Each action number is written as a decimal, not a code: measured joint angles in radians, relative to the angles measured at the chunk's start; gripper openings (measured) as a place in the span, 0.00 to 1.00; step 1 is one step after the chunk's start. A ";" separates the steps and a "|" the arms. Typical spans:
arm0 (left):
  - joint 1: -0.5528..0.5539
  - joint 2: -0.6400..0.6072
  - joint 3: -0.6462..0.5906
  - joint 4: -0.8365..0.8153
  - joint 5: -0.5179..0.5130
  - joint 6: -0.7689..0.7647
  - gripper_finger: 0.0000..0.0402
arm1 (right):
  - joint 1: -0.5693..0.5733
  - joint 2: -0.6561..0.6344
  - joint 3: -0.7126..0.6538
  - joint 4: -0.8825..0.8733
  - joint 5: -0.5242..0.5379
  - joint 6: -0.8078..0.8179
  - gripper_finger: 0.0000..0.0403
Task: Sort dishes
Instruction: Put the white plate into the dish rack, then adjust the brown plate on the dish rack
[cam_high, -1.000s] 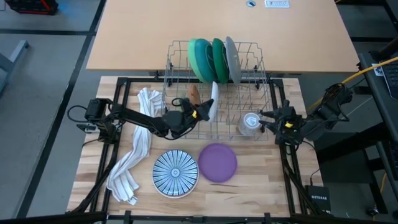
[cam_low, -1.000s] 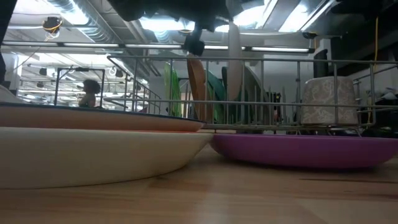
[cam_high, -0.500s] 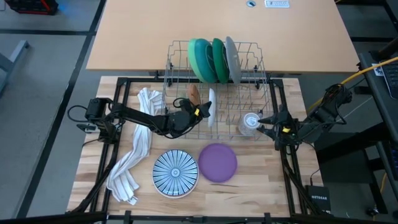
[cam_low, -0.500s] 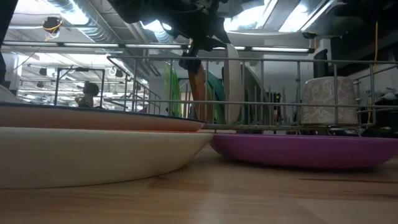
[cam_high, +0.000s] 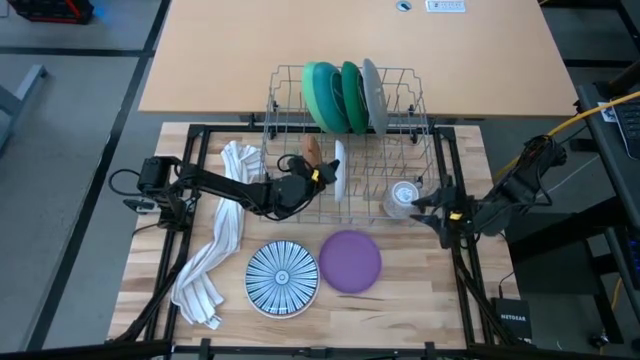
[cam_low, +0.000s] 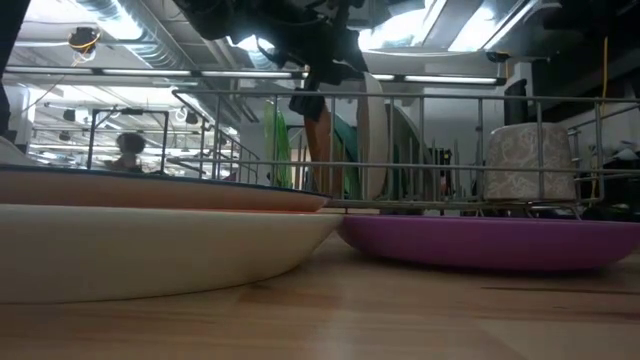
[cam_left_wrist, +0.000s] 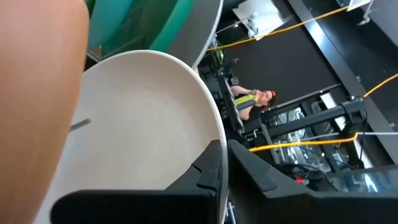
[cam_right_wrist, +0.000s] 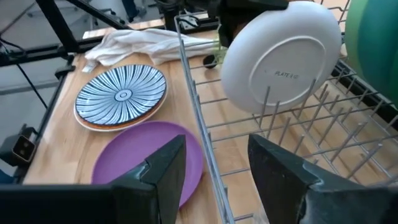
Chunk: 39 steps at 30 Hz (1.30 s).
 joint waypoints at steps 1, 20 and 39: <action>0.000 0.000 0.000 0.000 0.000 0.011 0.05 | 0.000 0.008 0.000 0.000 0.000 0.000 0.45; -0.009 0.001 0.000 0.012 0.001 0.141 0.25 | 0.000 0.116 0.000 -0.001 0.000 0.000 0.45; -0.021 -0.049 0.000 0.018 0.001 0.274 0.22 | 0.000 0.115 0.000 -0.011 -0.005 0.026 0.44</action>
